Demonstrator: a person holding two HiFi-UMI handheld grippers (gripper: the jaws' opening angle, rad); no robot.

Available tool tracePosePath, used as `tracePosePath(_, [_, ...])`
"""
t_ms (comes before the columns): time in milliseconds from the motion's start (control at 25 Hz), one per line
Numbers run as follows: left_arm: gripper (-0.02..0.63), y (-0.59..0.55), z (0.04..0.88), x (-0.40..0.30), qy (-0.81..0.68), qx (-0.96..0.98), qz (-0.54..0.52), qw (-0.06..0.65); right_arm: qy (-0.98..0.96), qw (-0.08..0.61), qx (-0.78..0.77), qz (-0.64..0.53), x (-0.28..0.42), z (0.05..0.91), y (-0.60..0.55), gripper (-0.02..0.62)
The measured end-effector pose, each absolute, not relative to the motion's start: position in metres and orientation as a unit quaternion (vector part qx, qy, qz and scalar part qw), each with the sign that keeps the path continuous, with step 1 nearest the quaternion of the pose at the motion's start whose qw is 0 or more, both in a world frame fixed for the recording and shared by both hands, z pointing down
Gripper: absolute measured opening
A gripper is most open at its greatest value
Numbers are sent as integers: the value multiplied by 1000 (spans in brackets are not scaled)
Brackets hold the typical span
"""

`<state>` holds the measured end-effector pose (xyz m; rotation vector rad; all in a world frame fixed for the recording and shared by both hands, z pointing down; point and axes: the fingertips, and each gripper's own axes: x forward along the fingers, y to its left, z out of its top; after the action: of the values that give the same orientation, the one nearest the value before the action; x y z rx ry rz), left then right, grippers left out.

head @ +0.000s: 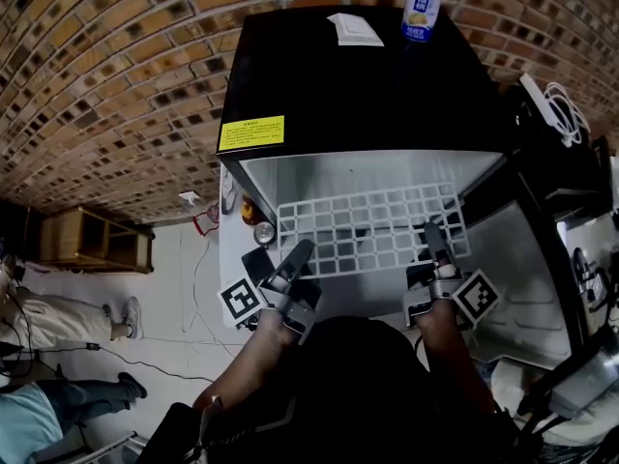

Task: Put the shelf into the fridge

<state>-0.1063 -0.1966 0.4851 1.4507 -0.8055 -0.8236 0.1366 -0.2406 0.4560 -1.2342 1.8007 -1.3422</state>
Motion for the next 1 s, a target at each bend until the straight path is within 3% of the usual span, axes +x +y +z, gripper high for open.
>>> tracePosePath(600, [23,-193,447,-102,-334,691,-329,550,667,307,-448,-510,139,450,-234,57])
tracePosePath(1000, [23,-203,454,-104,-321,664,-351,577,667,300,-460,-504,138,449,-236,55])
